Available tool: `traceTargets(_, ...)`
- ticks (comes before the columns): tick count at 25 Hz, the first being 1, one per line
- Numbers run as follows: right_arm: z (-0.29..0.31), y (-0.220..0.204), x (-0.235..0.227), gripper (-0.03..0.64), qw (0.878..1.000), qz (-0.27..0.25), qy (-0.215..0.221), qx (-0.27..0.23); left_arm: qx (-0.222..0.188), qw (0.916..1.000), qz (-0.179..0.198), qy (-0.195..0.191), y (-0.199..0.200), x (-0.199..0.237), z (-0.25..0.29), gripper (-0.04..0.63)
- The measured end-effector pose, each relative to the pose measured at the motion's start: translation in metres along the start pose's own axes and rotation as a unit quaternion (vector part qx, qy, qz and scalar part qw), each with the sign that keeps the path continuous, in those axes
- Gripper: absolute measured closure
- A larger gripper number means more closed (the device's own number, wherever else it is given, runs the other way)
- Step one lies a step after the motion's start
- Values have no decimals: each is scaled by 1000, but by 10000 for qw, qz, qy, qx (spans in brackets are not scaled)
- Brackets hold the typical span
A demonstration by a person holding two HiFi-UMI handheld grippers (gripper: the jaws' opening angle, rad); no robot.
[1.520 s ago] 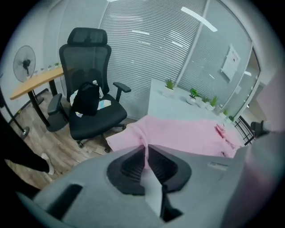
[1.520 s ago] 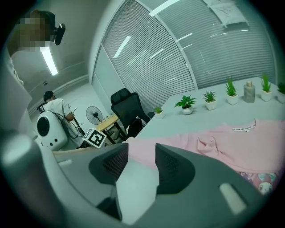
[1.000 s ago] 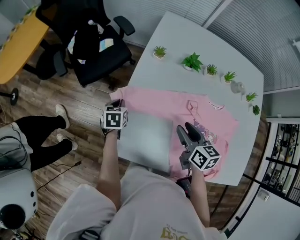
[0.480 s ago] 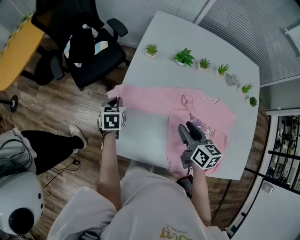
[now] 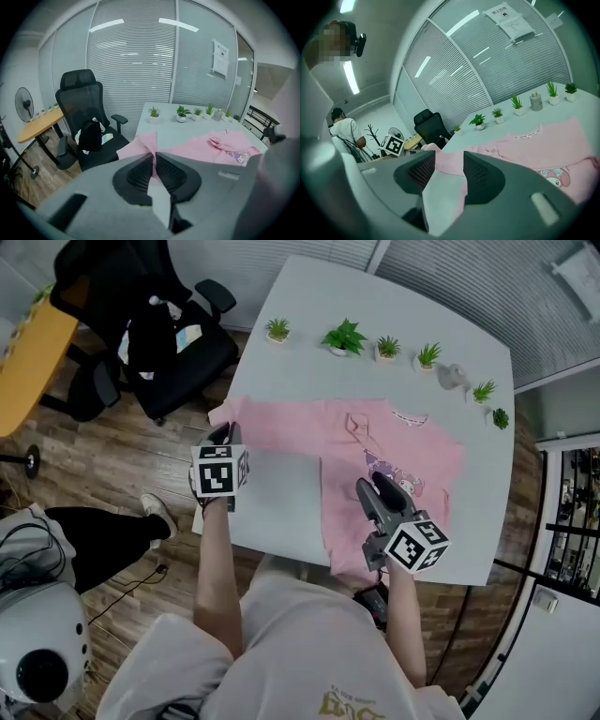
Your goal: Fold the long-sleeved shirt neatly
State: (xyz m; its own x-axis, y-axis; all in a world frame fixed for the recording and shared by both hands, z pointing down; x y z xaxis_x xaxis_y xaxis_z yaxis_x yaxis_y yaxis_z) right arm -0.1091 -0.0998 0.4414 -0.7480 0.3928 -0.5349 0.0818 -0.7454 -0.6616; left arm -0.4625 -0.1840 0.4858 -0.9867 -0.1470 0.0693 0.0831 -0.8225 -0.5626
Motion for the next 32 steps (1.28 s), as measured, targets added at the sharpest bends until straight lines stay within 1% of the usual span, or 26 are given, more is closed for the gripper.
traceTargets(3, -14, 2, -7, 415, 9997, -242, -71, 54, -28, 10000, 45, 21, 4, -20, -8, 574)
traceTargets(6, -30, 7, -15, 414, 9988, -446, -187, 69, -13, 9997, 238, 47, 9, -43, -13, 574)
traceTargets(12, -64, 6, -42, 416, 9989, -331, -316, -94, -37, 9983, 574, -24, 22, -95, -15, 574)
traceTargets(16, -82, 0, -55, 416, 9989, -262, -336, -178, -139, 9978, 653, -43, 31, -123, -18, 574)
traceTargets(21, -104, -1, -72, 416, 9988, -128, -340, -313, -296, 9960, 836, -109, 49, -157, -28, 574)
traceTargets(32, -132, 5, -102, 416, 9982, -14, -233, -555, -419, 9926, 1108, -268, 66, -227, -34, 574)
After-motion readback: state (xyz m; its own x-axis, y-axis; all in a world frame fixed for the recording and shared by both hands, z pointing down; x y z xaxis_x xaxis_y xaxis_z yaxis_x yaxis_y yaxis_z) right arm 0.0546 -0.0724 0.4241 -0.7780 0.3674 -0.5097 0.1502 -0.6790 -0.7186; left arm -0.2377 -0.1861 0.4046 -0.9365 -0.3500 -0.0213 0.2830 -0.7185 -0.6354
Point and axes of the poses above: the fingertips, and each gripper's own axes: z forward along the fingers, x to its left, y out of its top, the point moved 9 cm from there along -z, backward along the fingers, and after that the axes turned 12 degrees about x, right-handed, at the moved point
